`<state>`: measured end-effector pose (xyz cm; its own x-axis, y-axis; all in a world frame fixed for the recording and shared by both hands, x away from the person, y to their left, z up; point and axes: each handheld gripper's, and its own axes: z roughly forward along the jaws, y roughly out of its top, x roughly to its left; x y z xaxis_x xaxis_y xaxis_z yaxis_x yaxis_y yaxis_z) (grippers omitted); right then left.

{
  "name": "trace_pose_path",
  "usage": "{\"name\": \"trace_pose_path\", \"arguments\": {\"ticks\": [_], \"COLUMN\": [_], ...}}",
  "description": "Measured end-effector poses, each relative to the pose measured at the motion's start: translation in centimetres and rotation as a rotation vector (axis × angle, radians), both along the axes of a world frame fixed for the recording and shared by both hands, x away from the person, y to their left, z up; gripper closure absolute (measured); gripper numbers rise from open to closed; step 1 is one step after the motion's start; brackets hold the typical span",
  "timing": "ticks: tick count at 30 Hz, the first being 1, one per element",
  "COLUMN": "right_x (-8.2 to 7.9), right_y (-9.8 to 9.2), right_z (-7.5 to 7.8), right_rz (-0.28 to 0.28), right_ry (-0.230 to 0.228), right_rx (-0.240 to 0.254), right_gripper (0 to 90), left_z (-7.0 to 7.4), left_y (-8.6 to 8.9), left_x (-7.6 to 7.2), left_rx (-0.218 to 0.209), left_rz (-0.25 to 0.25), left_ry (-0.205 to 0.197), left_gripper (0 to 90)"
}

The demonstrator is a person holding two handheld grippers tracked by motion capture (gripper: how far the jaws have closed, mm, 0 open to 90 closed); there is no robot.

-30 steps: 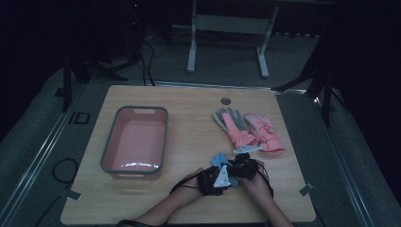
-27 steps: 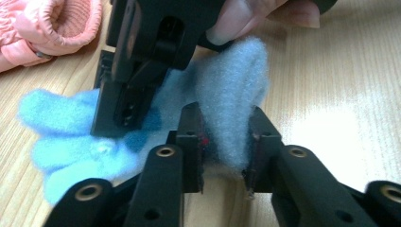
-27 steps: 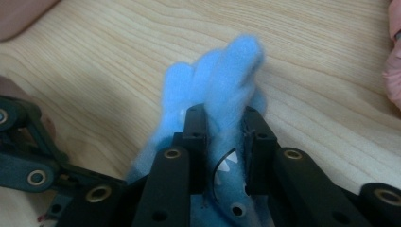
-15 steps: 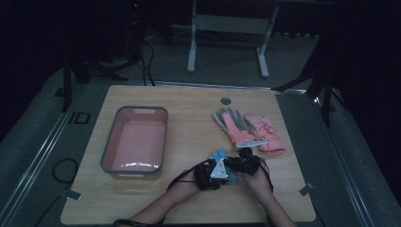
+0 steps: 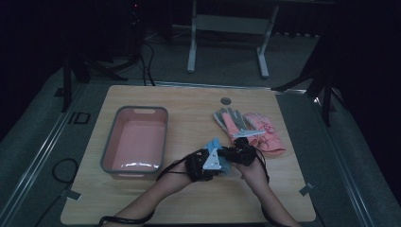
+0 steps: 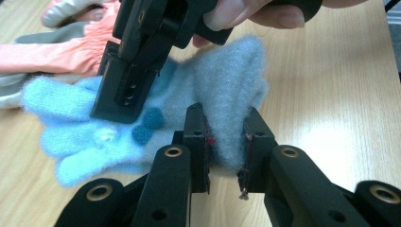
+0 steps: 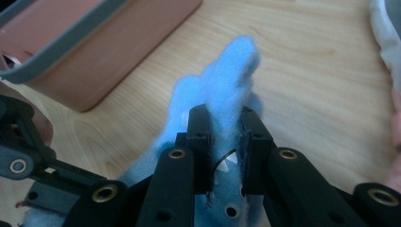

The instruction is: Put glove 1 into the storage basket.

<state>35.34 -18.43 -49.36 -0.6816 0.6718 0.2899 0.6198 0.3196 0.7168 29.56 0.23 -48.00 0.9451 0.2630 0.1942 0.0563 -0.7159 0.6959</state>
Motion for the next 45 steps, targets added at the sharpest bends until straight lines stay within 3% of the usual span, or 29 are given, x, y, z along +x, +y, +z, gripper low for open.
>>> {"name": "trace_pose_path", "arguments": {"ticks": [6, 7, 13, 21, 35, 45], "right_x": [0.3, 0.6, 1.2, 1.9, 2.9, 3.4], "right_y": [1.4, 2.1, 3.9, 6.5, 10.5, 14.1], "right_z": [1.4, 2.0, 3.2, 4.1, 5.4, 6.2], "right_rz": [0.02, 0.03, 0.051, 0.079, 0.132, 0.184], "right_ry": [-0.022, -0.032, -0.041, -0.049, -0.068, -0.074], "right_rx": [0.005, 0.004, 0.011, 0.004, 0.008, 0.032], "right_gripper": [78.1, 78.1, 78.1, 78.1, 78.1, 78.1], "left_z": [1.1, 1.9, 3.1, 3.9, 4.5, 5.7], "left_y": [0.9, 1.8, 3.7, 5.9, 9.0, 12.6], "left_x": [0.2, 0.4, 0.9, 1.3, 1.2, 0.8], "left_rx": [0.008, 0.004, -0.003, 0.007, 0.033, 0.045], "left_rz": [0.01, 0.021, 0.041, 0.067, 0.128, 0.18], "left_ry": [-0.005, -0.005, 0.004, 0.016, -0.009, -0.016], "left_gripper": [77.0, 77.0, 77.0, 77.0, 77.0, 77.0]}}
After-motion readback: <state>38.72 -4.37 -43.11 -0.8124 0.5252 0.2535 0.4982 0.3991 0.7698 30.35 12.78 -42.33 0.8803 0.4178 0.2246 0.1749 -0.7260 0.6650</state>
